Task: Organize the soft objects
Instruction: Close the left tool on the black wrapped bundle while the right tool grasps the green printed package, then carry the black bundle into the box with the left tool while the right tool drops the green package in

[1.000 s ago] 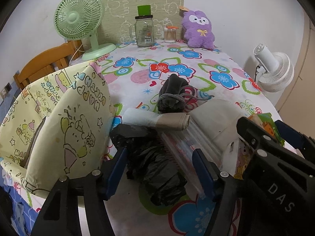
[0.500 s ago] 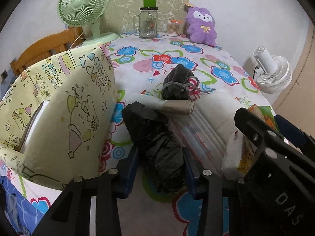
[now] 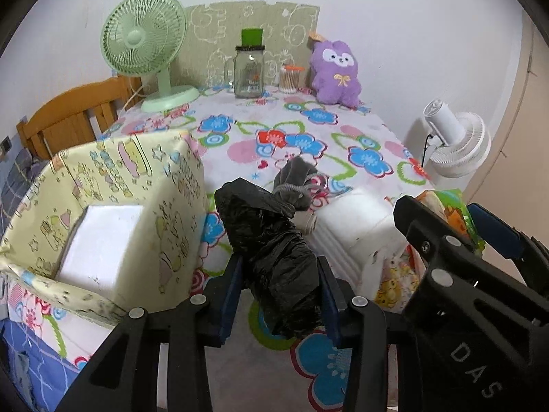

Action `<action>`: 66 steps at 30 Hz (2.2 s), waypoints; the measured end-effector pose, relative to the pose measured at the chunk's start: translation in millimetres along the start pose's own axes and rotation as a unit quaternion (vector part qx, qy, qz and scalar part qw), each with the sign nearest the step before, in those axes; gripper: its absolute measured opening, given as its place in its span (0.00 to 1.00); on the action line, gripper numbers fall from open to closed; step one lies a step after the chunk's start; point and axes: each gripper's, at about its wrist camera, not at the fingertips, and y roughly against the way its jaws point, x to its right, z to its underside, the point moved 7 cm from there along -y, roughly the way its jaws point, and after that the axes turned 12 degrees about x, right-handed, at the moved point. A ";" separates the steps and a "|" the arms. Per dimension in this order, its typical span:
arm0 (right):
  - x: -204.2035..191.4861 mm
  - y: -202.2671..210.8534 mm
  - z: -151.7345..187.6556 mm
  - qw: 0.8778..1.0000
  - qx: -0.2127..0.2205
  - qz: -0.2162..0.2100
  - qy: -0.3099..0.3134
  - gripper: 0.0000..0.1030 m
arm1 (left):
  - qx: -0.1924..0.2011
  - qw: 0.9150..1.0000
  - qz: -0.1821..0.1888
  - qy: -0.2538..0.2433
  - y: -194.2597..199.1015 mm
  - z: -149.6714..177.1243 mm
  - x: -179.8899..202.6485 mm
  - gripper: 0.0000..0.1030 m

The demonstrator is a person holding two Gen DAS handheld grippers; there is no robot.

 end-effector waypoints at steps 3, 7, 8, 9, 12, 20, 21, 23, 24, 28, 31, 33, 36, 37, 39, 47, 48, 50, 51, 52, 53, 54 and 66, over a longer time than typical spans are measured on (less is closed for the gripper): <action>-1.6 6.5 -6.0 1.000 0.007 0.000 -0.002 0.72 | 0.006 1.000 0.006 -0.007 6.8 -5.9 0.9 0.41; -5.2 15.6 -15.9 1.000 0.017 0.003 -0.002 0.72 | 0.017 1.000 0.009 -0.018 16.7 -16.2 0.1 0.41; -6.1 17.9 -18.1 1.000 0.019 0.003 -0.002 0.72 | 0.020 1.000 0.010 -0.020 19.4 -18.3 -0.1 0.41; -7.0 20.1 -20.5 1.000 0.022 0.004 -0.002 0.72 | 0.023 0.999 0.010 -0.024 22.1 -21.0 -0.4 0.41; -10.3 25.4 -28.4 1.000 0.028 0.006 -0.002 0.72 | 0.034 0.999 0.012 -0.032 29.0 -28.9 -0.6 0.41; -20.2 34.6 -47.0 0.999 0.041 0.007 0.000 0.72 | 0.058 0.997 0.019 -0.051 44.7 -46.7 -3.7 0.41; -22.1 35.1 -48.7 0.999 0.042 0.007 0.001 0.72 | 0.060 0.997 0.020 -0.054 45.9 -48.3 -4.8 0.41; -27.3 35.5 -51.8 0.999 0.044 0.006 0.007 0.73 | 0.059 0.996 0.022 -0.059 47.0 -49.6 -6.7 0.41; -29.5 35.5 -52.5 0.999 0.044 0.006 0.009 0.73 | 0.058 0.996 0.023 -0.062 46.8 -50.4 -7.7 0.41; -39.1 34.9 -55.3 0.999 0.042 0.000 0.012 0.73 | 0.063 0.995 0.021 -0.069 49.0 -55.1 -14.0 0.41; -47.0 34.7 -58.0 0.999 0.042 -0.005 0.015 0.73 | 0.065 0.995 0.023 -0.072 49.9 -58.2 -19.8 0.41; -52.1 34.2 -59.5 0.999 0.041 -0.007 0.020 0.73 | 0.065 0.995 0.023 -0.073 49.3 -59.5 -25.2 0.41; -63.6 31.2 -61.4 0.999 0.038 -0.014 0.030 0.72 | 0.065 0.995 0.022 -0.072 49.0 -61.5 -34.4 0.41; -66.5 30.0 -61.6 0.999 0.037 -0.017 0.032 0.72 | 0.065 0.995 0.021 -0.071 49.0 -61.6 -36.8 0.41; -75.0 27.0 -62.6 0.998 0.033 -0.026 0.035 0.73 | 0.066 0.995 0.019 -0.069 48.7 -63.0 -44.4 0.41; -112.9 11.7 -62.7 0.997 0.014 -0.064 0.048 0.72 | 0.062 0.996 0.005 -0.065 43.4 -65.3 -76.6 0.41; -117.0 10.1 -62.6 0.996 0.013 -0.066 0.050 0.72 | 0.060 0.996 0.000 -0.065 41.8 -65.4 -81.9 0.41; -126.4 6.2 -61.4 0.996 0.010 -0.072 0.052 0.72 | 0.057 0.996 -0.005 -0.064 39.7 -65.2 -90.1 0.41; -129.9 4.7 -61.0 0.996 0.009 -0.075 0.053 0.72 | 0.057 0.996 -0.007 -0.064 38.9 -65.2 -93.7 0.41; -134.3 2.5 -60.1 0.995 0.006 -0.079 0.053 0.72 | 0.056 0.996 -0.010 -0.063 37.5 -65.0 -98.4 0.41; -138.8 0.5 -59.2 0.995 0.004 -0.082 0.055 0.72 | 0.054 0.996 -0.012 -0.063 35.9 -64.8 -102.2 0.41; -141.9 -0.7 -58.5 0.995 0.002 -0.085 0.056 0.72 | 0.052 0.997 -0.014 -0.062 34.8 -64.3 -106.6 0.41; -188.9 -29.6 -45.8 0.989 -0.030 -0.123 0.074 0.72 | 0.015 0.998 -0.046 -0.044 12.9 -51.0 -153.1 0.41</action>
